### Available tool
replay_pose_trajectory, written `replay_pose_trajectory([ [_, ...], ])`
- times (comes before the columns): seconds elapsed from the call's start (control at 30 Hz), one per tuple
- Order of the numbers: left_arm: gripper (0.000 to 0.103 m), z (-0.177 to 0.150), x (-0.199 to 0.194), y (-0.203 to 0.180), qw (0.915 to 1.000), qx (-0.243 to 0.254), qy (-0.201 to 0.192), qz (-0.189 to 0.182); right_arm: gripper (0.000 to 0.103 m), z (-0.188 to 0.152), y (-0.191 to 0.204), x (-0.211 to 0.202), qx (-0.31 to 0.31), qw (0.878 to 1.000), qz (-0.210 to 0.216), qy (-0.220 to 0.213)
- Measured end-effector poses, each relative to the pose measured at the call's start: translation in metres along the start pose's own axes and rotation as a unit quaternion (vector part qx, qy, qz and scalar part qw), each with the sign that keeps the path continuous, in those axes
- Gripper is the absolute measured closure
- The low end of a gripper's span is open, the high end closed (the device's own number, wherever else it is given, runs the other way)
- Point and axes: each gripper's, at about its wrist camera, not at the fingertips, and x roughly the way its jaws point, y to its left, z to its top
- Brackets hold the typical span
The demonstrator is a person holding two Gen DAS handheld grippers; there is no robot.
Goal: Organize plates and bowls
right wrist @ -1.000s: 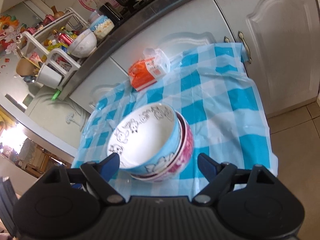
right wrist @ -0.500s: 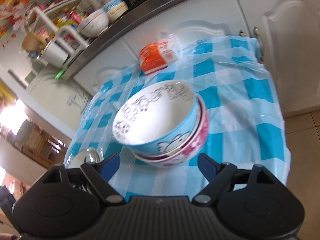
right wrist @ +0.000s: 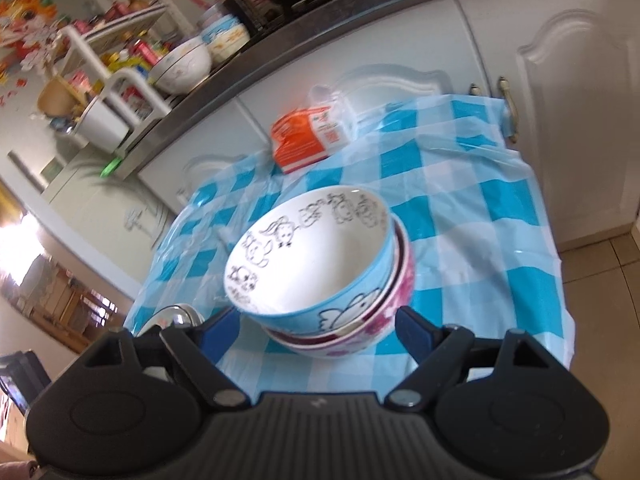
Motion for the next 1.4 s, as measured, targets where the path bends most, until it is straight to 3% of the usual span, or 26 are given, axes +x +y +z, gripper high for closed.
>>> replay_pose_trajectory([
  [0.07,0.031,0.004,0.008,0.003,0.9999,0.001,-0.009,0.009,0.018,-0.002,-0.002,-0.002,0.006,1.0,-0.006,-0.01],
  [0.3,0.027,0.018,0.035,0.015,0.9994,0.009,-0.028,0.017,0.011,-0.014,-0.004,0.002,0.014,0.998,-0.025,-0.048],
  [0.43,0.023,0.02,0.03,0.015,0.9996,0.019,-0.021,0.008,0.009,-0.02,-0.001,0.005,0.016,0.997,-0.026,-0.071],
  [0.63,0.013,0.042,0.001,0.012,0.9957,0.054,-0.073,0.016,0.008,-0.028,-0.001,0.0,0.011,0.994,-0.035,-0.107],
  [0.73,0.005,0.054,-0.011,0.008,0.9944,0.035,-0.1,-0.01,0.004,-0.034,-0.006,-0.002,0.012,0.991,-0.047,-0.126],
  [1.0,0.001,0.053,-0.026,-0.032,0.9861,0.011,-0.12,-0.114,0.001,-0.048,-0.021,-0.008,0.009,0.983,-0.053,-0.178],
  [1.17,0.001,0.04,-0.03,-0.058,0.9784,0.001,-0.114,-0.172,0.001,-0.065,-0.031,-0.007,0.018,0.98,-0.059,-0.188],
  [1.4,0.001,0.021,-0.054,-0.074,0.9675,0.005,-0.139,-0.211,0.001,-0.089,-0.031,-0.011,0.031,0.979,-0.073,-0.19],
])
